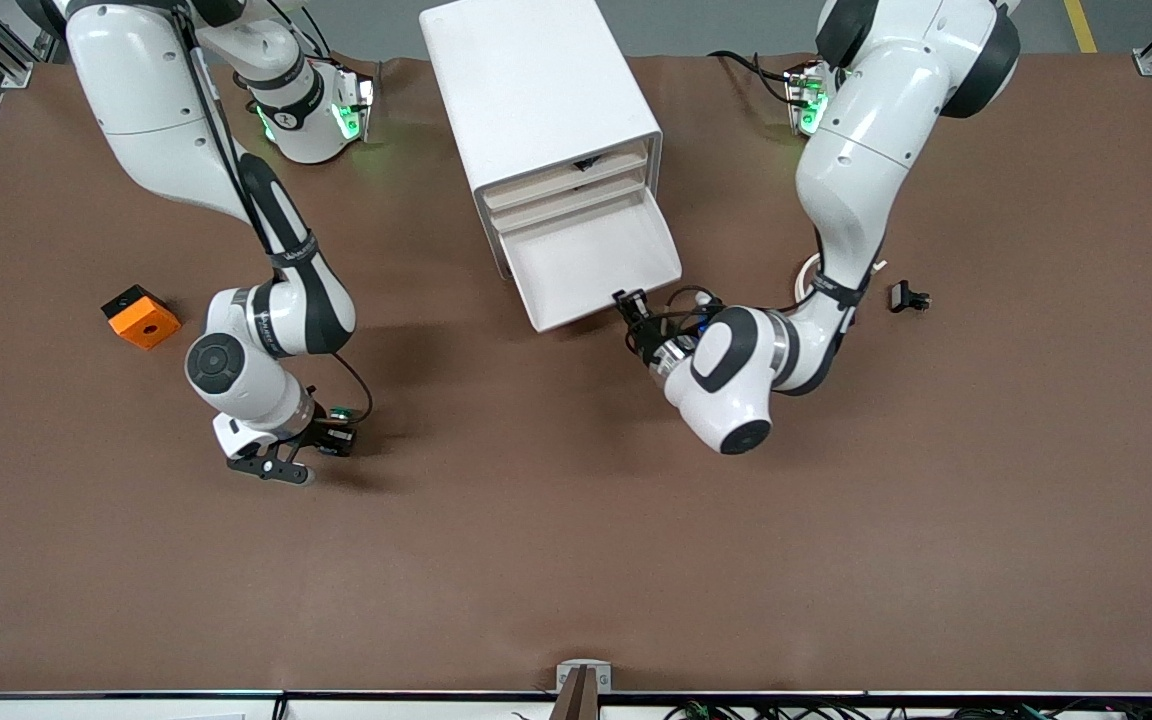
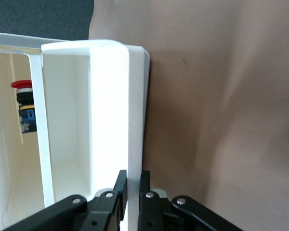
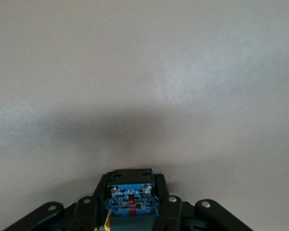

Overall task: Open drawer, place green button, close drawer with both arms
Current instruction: 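Carry the blue button over the open drawer with the right gripper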

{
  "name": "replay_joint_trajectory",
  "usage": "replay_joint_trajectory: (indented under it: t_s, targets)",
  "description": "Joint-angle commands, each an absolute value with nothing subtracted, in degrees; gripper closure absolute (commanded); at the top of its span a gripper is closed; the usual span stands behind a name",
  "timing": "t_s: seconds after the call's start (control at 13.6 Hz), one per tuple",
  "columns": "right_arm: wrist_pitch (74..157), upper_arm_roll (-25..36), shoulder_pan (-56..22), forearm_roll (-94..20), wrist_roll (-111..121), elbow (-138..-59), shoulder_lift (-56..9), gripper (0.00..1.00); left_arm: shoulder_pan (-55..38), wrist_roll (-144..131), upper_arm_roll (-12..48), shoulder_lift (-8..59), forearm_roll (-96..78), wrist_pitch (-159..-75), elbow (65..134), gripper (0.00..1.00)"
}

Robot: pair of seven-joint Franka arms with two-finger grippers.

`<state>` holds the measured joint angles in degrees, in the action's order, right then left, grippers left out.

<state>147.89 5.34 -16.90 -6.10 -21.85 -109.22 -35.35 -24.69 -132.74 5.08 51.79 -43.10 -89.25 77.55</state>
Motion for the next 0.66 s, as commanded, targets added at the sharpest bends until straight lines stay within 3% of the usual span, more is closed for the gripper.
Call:
replay_joint_trajectory:
  t_s: [0.0,0.07,0.15,0.22,0.29,0.59]
  targets:
    - [143.5,5.7,-20.7,-7.6,-31.3,-107.7,-33.7,1.0,-23.4,-133.2,5.1,51.6,-43.5,-89.2,75.8,1.0]
    - [141.5,5.7,-21.9,-7.6,-34.9,-106.8,-32.8,1.0,-23.0,-133.1,5.1,51.6,-43.5,-89.2,75.6,0.91]
    - [139.1,5.7,-23.3,-7.6,-37.8,-105.7,-32.0,1.0,-22.8,-133.1,5.1,51.5,-43.5,-89.2,75.1,0.64]
    - [135.4,5.7,-24.2,-7.6,-41.4,-104.2,-31.1,1.0,-22.8,-133.1,5.1,51.4,-43.2,-89.2,74.9,0.18]
    - [131.6,5.7,-25.6,-7.6,-45.1,-102.4,-30.2,1.0,-22.7,-133.2,4.9,51.3,-43.1,-89.2,74.2,0.0]
    - [125.5,5.7,-32.9,-7.5,-59.1,-98.9,-26.8,1.0,-22.6,-133.2,1.5,50.5,-42.9,-89.1,72.1,0.0]
